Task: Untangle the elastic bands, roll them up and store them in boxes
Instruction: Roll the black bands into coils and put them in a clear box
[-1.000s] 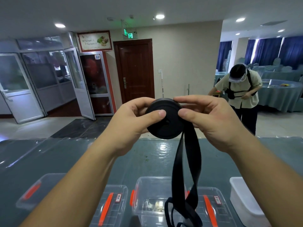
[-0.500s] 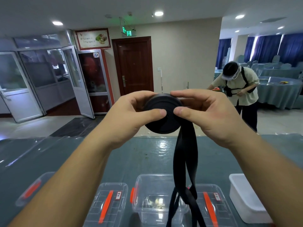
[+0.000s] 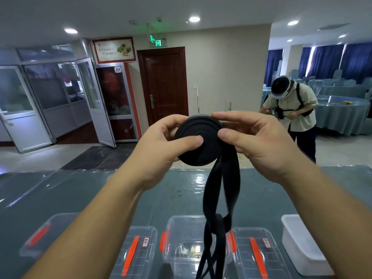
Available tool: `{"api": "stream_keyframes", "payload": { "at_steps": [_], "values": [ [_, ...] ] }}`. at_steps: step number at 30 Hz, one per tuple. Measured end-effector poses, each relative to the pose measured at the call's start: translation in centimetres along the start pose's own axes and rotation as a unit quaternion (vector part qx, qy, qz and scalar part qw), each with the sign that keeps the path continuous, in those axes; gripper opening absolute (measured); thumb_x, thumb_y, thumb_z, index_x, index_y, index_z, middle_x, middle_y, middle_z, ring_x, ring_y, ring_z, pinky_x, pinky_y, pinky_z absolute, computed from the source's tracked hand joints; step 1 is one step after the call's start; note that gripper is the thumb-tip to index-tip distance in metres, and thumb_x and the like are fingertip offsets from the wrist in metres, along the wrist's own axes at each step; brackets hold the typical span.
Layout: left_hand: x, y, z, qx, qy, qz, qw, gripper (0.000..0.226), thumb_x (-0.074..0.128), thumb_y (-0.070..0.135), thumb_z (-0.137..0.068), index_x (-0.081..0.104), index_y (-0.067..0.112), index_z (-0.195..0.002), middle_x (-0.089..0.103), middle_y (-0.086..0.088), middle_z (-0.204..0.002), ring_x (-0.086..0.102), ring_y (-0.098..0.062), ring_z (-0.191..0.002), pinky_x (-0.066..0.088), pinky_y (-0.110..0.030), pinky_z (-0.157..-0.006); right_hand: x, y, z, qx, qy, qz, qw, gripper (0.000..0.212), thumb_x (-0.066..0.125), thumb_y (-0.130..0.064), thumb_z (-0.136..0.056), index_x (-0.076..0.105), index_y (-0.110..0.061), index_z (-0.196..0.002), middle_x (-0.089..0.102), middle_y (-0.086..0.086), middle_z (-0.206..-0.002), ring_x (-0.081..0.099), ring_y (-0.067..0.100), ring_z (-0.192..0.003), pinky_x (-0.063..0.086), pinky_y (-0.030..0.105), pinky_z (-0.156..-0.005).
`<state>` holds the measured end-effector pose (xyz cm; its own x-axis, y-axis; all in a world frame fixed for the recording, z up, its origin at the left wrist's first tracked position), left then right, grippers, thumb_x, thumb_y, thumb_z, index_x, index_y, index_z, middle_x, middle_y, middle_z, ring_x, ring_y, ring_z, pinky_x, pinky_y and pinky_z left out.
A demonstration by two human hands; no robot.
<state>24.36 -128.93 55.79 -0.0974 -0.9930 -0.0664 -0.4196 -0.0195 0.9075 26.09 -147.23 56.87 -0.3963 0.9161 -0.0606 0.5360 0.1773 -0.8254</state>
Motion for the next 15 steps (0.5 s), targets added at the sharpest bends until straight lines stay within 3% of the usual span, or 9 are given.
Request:
{"api": "stream_keyframes", "payload": {
  "at_steps": [4,9,15],
  "values": [
    [0.0,0.6,0.0,0.006,-0.045,-0.059,0.997,0.028,0.082,0.013,-0.082,0.080,0.022,-0.107,0.079,-0.009,-0.108,0.076,-0.028,-0.105,0.058,-0.041,-0.093,0.7,-0.3,0.3,-0.013,-0.016,0.037,0.999,0.037,0.078,-0.019,-0.075,0.077,-0.021,-0.112,0.081,0.003,-0.107,0.077,0.019,-0.105,0.059,0.029,-0.092],
    [0.0,0.0,0.3,0.027,0.024,0.001,0.999,0.027,0.080,0.018,-0.080,0.078,0.016,-0.107,0.079,-0.013,-0.106,0.076,-0.030,-0.101,0.060,-0.045,-0.091,0.5,-0.3,-0.1,-0.016,-0.002,0.034,0.999,0.034,0.085,-0.022,-0.079,0.078,-0.031,-0.112,0.080,0.004,-0.111,0.075,0.022,-0.109,0.057,0.041,-0.099],
    [1.0,-1.0,0.8,0.031,0.018,-0.012,0.999,0.029,0.084,0.023,-0.083,0.077,0.018,-0.111,0.078,-0.009,-0.108,0.076,-0.026,-0.103,0.061,-0.038,-0.088,0.3,-0.7,0.4,-0.001,-0.036,0.076,0.996,0.042,0.078,-0.024,-0.077,0.075,-0.025,-0.119,0.080,0.003,-0.110,0.076,0.022,-0.106,0.059,0.036,-0.094]
  ]
}}
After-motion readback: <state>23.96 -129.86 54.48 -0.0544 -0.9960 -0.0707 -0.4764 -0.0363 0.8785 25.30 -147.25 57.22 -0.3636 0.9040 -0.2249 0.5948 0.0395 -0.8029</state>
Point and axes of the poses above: each hand's wrist, its own z-axis away from the middle knuckle, its own x-axis out of the palm, y = z × x, the point moved 8 cm from there along -z, towards the middle knuckle
